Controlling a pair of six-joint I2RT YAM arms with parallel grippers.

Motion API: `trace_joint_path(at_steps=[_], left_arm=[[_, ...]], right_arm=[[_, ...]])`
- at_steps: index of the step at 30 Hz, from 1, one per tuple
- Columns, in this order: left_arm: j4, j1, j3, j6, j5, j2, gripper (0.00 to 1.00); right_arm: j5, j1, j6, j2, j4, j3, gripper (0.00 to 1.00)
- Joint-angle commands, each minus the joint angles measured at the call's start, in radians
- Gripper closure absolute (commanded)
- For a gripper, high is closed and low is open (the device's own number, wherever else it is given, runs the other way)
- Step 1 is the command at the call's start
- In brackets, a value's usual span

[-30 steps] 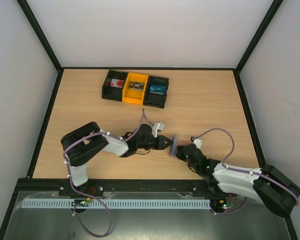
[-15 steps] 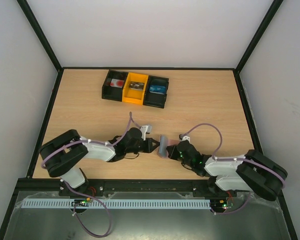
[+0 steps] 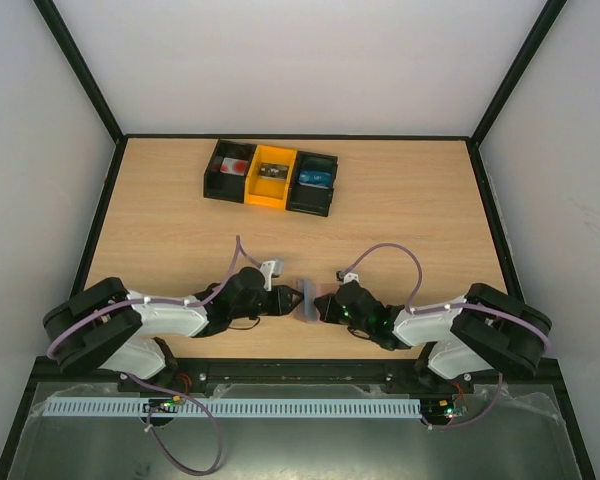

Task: Take the credit cards out of the card holder

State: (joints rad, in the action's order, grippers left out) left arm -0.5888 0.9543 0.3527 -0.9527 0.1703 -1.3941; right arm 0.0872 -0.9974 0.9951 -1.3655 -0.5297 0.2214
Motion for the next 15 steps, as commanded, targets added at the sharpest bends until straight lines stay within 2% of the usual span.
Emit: trace_joint_path(at_steps=[1,5,15], left_arm=[[0.056,-0.002,0.012,0.029,-0.011,0.009,0.62],[0.035,-0.005,0.027,0.037,0.011,-0.015,0.53],[-0.009,-0.005,0.008,0.011,0.009,0.045,0.51]], right_arm=[[0.003,-0.011,-0.006,-0.023,-0.017,0.006,0.92],[-0.003,-0.012,-0.003,-0.025,-0.024,0.001,0.92],[-0.009,-0.013,-0.006,-0.029,-0.027,-0.007,0.92]])
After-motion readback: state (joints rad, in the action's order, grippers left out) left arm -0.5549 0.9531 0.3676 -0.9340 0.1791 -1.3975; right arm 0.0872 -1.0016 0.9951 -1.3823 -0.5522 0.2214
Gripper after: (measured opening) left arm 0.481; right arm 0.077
